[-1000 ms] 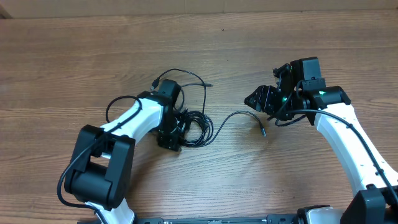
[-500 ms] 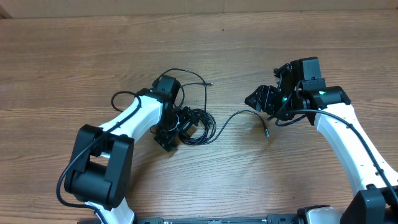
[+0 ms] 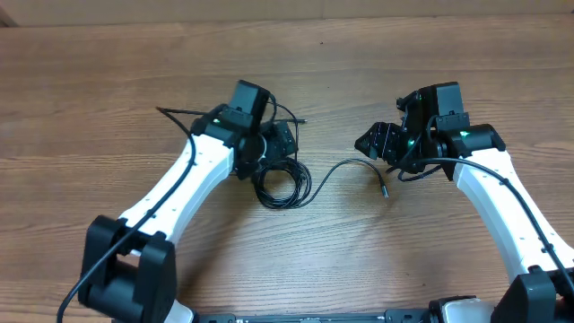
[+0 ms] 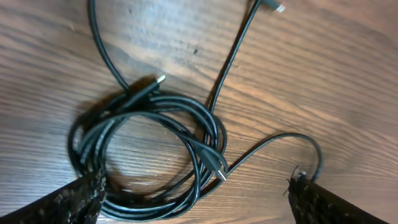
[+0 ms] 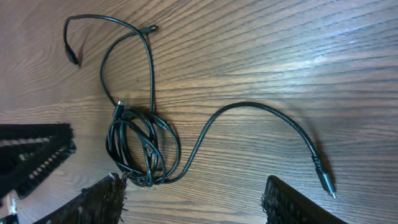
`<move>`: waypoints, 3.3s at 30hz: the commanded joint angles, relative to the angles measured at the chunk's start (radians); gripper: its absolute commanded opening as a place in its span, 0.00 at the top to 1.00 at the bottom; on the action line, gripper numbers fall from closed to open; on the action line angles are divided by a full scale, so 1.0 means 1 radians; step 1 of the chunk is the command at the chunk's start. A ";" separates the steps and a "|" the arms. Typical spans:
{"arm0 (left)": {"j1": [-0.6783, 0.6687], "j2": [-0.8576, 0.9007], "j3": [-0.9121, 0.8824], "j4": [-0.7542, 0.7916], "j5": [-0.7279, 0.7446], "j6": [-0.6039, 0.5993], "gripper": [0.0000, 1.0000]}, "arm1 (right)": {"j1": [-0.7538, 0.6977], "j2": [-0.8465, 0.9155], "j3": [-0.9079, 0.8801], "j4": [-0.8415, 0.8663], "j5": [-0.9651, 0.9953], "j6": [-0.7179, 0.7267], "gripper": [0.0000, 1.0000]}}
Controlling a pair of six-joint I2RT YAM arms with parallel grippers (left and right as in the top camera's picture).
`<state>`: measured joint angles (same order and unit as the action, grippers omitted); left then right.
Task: Untangle cables
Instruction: 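Lift the bundle with the left gripper and pull it back left, then reach the right gripper toward the loose strand near the left gripper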
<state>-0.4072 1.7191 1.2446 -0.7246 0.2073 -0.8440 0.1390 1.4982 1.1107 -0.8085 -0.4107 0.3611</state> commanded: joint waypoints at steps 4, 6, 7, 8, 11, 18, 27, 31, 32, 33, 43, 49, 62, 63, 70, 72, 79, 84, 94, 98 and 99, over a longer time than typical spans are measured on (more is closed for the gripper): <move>-0.082 0.153 0.001 0.103 -0.039 -0.197 0.07 | 0.004 0.001 0.008 -0.003 0.018 -0.011 0.29; -0.094 0.193 0.001 0.138 -0.039 -0.222 0.10 | 0.004 0.001 0.008 -0.006 0.018 -0.011 0.28; -0.097 0.215 0.001 0.150 -0.038 -0.246 0.13 | 0.004 0.001 0.008 -0.008 0.018 -0.011 0.28; -0.098 0.228 0.001 0.153 -0.037 -0.258 0.16 | 0.004 0.001 0.008 -0.010 0.018 -0.011 0.28; -0.098 0.272 0.001 0.154 -0.031 -0.280 0.23 | 0.004 0.001 0.008 -0.010 0.018 -0.011 0.27; -0.072 0.263 0.023 0.155 -0.087 -0.261 0.96 | 0.004 0.001 0.008 -0.010 0.018 -0.011 0.26; 0.023 0.038 0.199 0.043 -0.080 -0.151 0.96 | 0.004 0.001 0.008 -0.014 0.013 -0.011 0.31; 0.023 -0.079 0.234 0.018 -0.088 -0.163 0.96 | 0.004 0.001 0.008 -0.018 -0.074 -0.016 0.31; 0.023 -0.107 0.234 0.017 -0.096 -0.176 0.96 | 0.004 0.001 0.008 -0.018 -0.105 -0.029 0.31; 0.023 -0.128 0.234 0.013 -0.105 -0.196 0.96 | 0.004 0.001 0.008 -0.018 -0.139 -0.047 0.31; 0.024 -0.249 0.234 -0.074 -0.170 -0.575 0.96 | 0.004 0.001 0.008 -0.002 -0.526 0.031 0.30; 0.021 -0.248 0.234 -0.101 -0.166 -0.795 0.96 | 0.004 0.001 0.008 0.003 -0.523 0.163 0.30; 0.022 -0.248 0.233 -0.251 -0.204 -1.126 0.96 | 0.007 0.001 0.008 -0.008 -0.561 0.008 0.24; 0.022 -0.248 0.233 -0.251 -0.215 -1.135 0.95 | 0.007 0.001 0.008 -0.017 -0.605 -0.060 0.25; 0.022 -0.235 0.233 -0.252 -0.272 -1.182 0.96 | 0.047 0.001 0.008 -0.088 -0.841 -0.476 0.33; 0.021 -0.231 0.232 -0.252 -0.270 -1.212 0.95 | 0.078 0.001 0.008 -0.071 -0.841 -0.475 0.33; 0.021 -0.216 0.232 -0.259 -0.257 -1.240 0.96 | 0.212 0.001 0.008 0.104 -0.794 -0.287 0.54; 0.021 -0.215 0.232 -0.262 -0.233 -1.240 0.96 | 0.296 0.001 0.008 0.251 -0.591 0.013 0.56; 0.021 -0.215 0.232 -0.263 -0.206 -1.240 0.96 | 0.456 0.001 0.008 0.365 -0.251 0.331 0.59; 0.021 -0.215 0.232 -0.263 -0.186 -1.240 0.96 | 0.525 0.001 0.008 0.416 -0.165 0.344 0.75; 0.021 -0.215 0.232 -0.263 -0.183 -1.239 0.96 | 0.531 0.001 0.008 0.415 -0.147 0.356 0.81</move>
<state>-0.3798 1.4975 1.4670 -0.9855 -0.0010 -2.0701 0.6357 1.4990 1.1099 -0.4053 -0.6815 0.6609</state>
